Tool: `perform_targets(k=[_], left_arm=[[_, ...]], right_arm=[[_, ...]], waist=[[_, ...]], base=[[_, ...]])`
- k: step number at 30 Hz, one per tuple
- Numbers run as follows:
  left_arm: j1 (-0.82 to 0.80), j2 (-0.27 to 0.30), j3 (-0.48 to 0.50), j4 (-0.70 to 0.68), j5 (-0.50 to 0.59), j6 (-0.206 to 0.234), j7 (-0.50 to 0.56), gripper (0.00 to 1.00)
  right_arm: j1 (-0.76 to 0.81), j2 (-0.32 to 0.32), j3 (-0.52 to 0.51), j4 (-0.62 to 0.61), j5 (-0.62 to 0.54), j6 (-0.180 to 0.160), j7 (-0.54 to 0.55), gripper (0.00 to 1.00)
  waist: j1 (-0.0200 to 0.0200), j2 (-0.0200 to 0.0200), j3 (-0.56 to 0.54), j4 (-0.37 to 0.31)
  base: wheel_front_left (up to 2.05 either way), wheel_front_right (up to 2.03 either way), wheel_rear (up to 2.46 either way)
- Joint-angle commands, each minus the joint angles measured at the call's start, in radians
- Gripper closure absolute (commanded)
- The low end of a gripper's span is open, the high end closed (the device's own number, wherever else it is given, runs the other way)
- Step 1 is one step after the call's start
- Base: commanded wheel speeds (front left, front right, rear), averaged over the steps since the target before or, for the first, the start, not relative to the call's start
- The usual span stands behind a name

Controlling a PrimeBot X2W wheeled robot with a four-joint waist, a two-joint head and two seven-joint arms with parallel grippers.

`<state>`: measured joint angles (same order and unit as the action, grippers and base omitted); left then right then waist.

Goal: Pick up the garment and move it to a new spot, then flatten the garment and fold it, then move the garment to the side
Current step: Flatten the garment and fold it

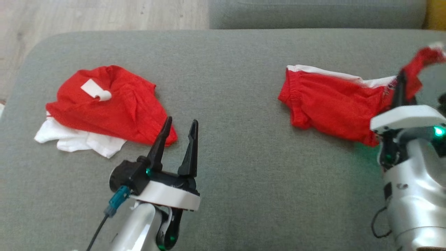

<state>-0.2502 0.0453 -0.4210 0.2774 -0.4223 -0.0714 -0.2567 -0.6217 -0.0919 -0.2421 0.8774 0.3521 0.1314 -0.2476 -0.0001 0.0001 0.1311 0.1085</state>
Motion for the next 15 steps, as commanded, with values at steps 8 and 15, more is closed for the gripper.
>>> perform_targets(k=[8,15], left_arm=[[-0.005,0.005,0.024,-0.028,-0.006,0.004,-0.005,0.0],[-0.008,0.005,0.017,-0.03,-0.01,0.008,-0.005,0.0]], right_arm=[[0.006,0.018,0.238,-0.106,0.082,-0.001,0.014,1.0],[0.017,-0.005,0.386,-0.088,0.125,-0.001,0.025,1.0]], waist=[[0.0001,-0.0001,-0.022,0.043],[0.0001,-0.0001,-0.011,0.081]], base=[[0.0,0.0,0.0],[0.0,0.0,0.0]])
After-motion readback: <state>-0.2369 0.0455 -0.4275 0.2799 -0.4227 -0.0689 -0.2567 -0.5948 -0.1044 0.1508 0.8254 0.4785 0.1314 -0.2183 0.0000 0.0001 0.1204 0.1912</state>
